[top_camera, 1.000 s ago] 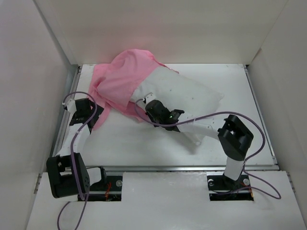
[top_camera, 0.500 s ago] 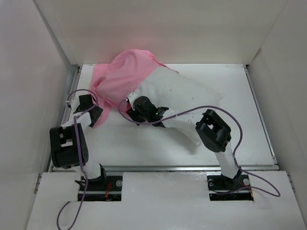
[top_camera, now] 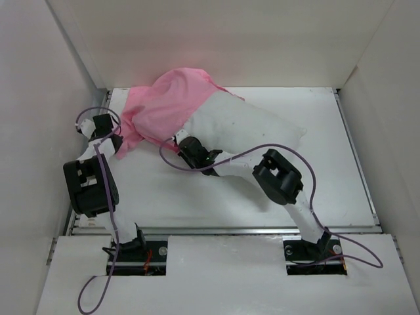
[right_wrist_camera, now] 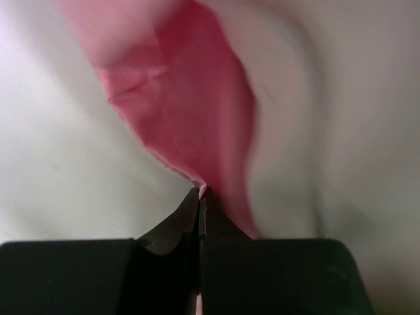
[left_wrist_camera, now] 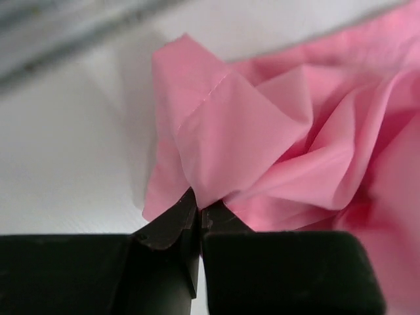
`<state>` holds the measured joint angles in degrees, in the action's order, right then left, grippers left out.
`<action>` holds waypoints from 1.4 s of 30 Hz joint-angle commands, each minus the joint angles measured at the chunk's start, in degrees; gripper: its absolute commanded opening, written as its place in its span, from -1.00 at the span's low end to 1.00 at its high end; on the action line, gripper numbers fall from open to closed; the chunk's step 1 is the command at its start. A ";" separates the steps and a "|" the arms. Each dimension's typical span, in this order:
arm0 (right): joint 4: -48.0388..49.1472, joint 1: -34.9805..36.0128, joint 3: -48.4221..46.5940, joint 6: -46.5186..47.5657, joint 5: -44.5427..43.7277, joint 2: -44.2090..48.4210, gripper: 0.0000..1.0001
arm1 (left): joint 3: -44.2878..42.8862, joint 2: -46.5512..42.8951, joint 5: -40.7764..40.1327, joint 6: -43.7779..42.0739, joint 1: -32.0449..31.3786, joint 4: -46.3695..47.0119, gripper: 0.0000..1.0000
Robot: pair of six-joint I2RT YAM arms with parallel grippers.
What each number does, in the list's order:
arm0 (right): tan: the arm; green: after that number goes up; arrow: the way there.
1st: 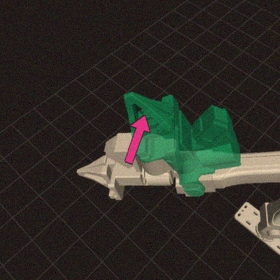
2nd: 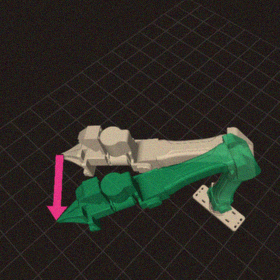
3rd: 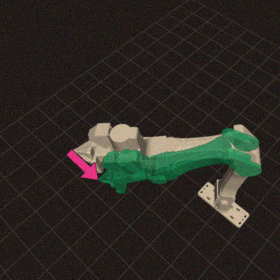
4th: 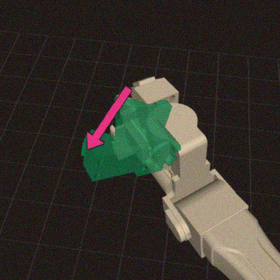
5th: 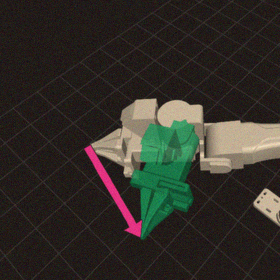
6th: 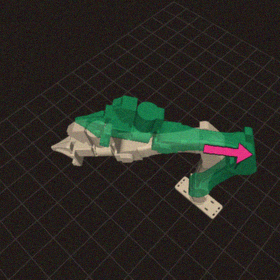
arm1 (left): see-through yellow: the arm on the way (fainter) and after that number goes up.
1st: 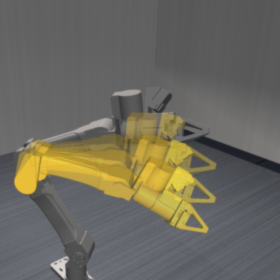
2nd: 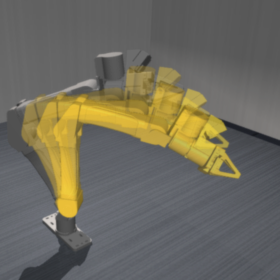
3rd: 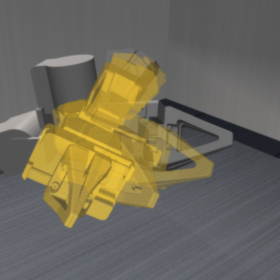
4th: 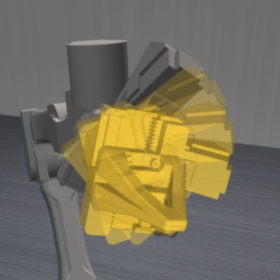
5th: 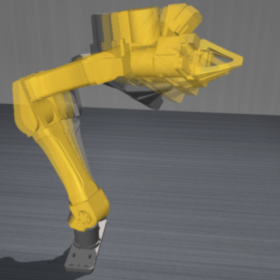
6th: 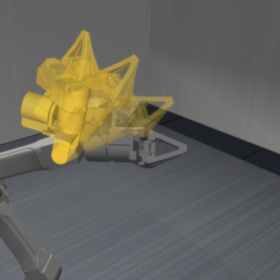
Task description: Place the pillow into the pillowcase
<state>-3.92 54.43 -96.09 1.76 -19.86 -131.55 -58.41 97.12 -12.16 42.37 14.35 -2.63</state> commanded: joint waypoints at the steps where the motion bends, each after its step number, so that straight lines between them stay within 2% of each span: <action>1: -0.21 -0.03 7.91 -3.85 -5.10 9.07 -1.00 | -6.16 -0.89 -5.75 -1.76 3.13 -0.87 -1.00; 7: -3.98 -0.55 27.76 -11.59 -9.15 21.32 -1.00 | -18.98 4.30 -14.11 -2.38 7.44 -6.76 -1.00; 10: -7.06 -2.30 32.09 -17.22 -6.97 25.10 -1.00 | -22.88 6.33 -13.51 -2.99 9.21 -8.70 -1.00; 14: -10.57 -2.32 32.64 -22.05 -8.88 26.34 -1.00 | -27.09 6.94 -12.46 -4.13 10.44 -10.89 -0.99; 15: -11.88 -2.84 32.64 -23.54 -8.88 26.34 -1.00 | -27.63 6.94 -11.49 -5.44 10.44 -10.90 -0.14; 16: -13.64 -2.84 32.64 -23.56 -7.23 26.34 -1.00 | -27.63 6.07 -7.56 -6.85 10.44 -10.90 0.04; 18: -14.79 -2.84 32.03 -23.56 -5.38 26.95 -1.00 | -25.28 3.97 -1.84 -9.22 10.44 -8.02 0.22; 19: -16.10 -2.84 32.02 -23.56 -4.58 27.65 -0.99 | -24.04 0.91 0.97 -11.41 9.39 -4.96 0.50; 20: -16.81 -2.84 31.33 -23.56 -3.01 28.53 -0.80 | -22.64 -0.86 4.74 -12.65 8.60 -3.27 0.83; 21: -17.51 -2.84 30.71 -23.56 -2.47 29.76 -0.74 | -20.19 -2.71 6.00 -14.32 7.72 -1.86 1.00; 23: -19.53 -2.84 30.70 -23.56 -1.86 34.58 -0.58 | -19.55 -7.01 8.02 -16.43 5.27 -1.06 1.00; 24: -20.07 -2.84 30.70 -23.56 -1.85 36.43 -0.26 | -18.94 -8.25 8.55 -18.44 4.55 -1.06 1.00; 26: -20.68 -2.84 30.70 -23.56 -1.06 42.40 0.25 | -18.41 -11.58 8.56 -20.12 1.93 -1.85 1.00; 27: -20.69 -2.84 30.70 -23.56 -0.19 44.34 0.74 | -18.40 -12.56 8.56 -21.70 0.78 -1.85 1.00; 28: -20.69 -2.84 31.40 -22.86 2.08 46.36 0.93 | -18.40 -13.44 8.56 -23.63 -0.45 -1.85 1.00; 32: -19.90 -2.84 31.93 -21.63 4.48 56.89 1.00 | -20.41 -15.91 10.92 -29.77 -9.41 -1.85 1.00; 33: -19.29 -2.84 32.63 -20.67 3.26 58.41 1.00 | -21.12 -16.61 11.63 -30.85 -14.56 -2.46 1.00; 37: -17.00 -4.24 32.64 -18.72 -4.38 62.29 1.00 | -22.97 -15.31 12.25 -32.79 -26.09 -2.46 1.00; 39: -15.86 -11.86 31.93 -18.72 0.67 62.29 1.00 | -25.86 -13.46 13.04 -33.40 -30.06 -4.74 1.00; 40: -14.55 -15.11 31.93 -18.72 4.26 62.29 1.00 | -26.74 -11.10 13.04 -34.10 -34.08 -6.23 1.00; 41: -13.49 -21.41 31.93 -19.24 8.04 61.51 1.00 | -27.71 -9.77 12.43 -34.80 -36.30 -7.20 1.00; 42: -12.61 -23.56 31.41 -19.25 11.82 60.80 1.00 | -28.76 -8.54 11.30 -34.81 -38.41 -8.17 1.00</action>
<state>-20.51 39.03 -63.90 -17.82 -15.03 -69.54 -83.29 86.04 -0.64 10.74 -19.49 -7.97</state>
